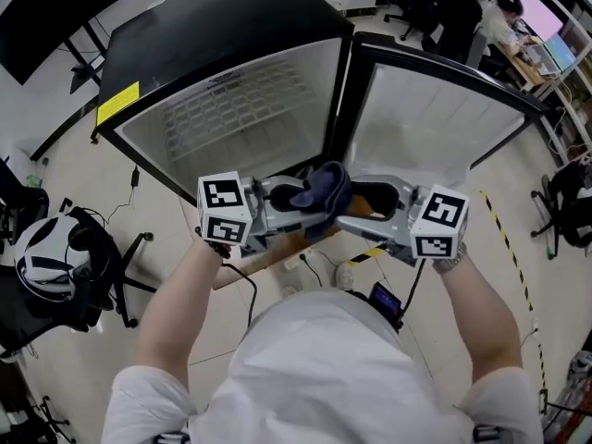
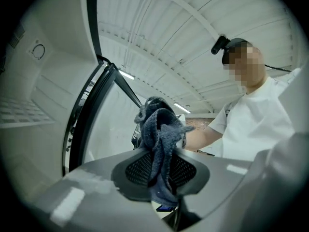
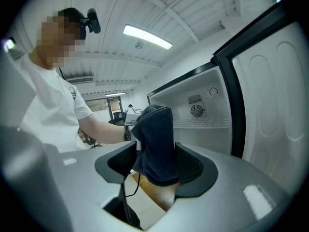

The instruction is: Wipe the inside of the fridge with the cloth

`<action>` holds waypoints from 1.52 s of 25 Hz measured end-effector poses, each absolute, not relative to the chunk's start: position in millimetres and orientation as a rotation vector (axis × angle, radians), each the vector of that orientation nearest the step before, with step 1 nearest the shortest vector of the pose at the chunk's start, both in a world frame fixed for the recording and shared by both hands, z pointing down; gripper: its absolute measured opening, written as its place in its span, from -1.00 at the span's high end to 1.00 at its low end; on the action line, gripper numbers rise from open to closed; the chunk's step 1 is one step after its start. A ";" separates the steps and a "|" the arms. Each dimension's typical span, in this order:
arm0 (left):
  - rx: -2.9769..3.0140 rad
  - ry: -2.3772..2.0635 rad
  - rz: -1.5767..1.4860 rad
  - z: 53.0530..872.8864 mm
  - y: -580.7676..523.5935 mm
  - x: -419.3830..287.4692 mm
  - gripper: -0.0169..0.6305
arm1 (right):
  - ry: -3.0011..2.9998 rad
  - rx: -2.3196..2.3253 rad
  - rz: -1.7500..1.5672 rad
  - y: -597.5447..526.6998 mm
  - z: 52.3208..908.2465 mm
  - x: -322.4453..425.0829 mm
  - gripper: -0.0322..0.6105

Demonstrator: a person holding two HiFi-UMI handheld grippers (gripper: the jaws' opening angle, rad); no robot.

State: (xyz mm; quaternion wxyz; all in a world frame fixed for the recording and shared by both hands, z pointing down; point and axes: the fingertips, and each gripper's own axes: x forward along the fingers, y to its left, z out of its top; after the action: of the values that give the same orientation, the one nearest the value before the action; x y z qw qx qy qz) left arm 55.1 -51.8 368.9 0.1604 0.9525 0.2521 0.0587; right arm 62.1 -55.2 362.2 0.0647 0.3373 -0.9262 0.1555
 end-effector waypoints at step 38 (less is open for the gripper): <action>2.868 0.081 0.099 388.1 -117.2 126.9 0.17 | -2.461 1.652 0.121 -64.1 346.0 171.8 0.68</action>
State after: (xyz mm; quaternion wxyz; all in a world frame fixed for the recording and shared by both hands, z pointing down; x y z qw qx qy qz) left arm 126.9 -117.2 388.1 0.1351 0.9898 0.0280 0.0341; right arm 171.8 -64.1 346.0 0.0876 0.5547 -0.8265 0.0407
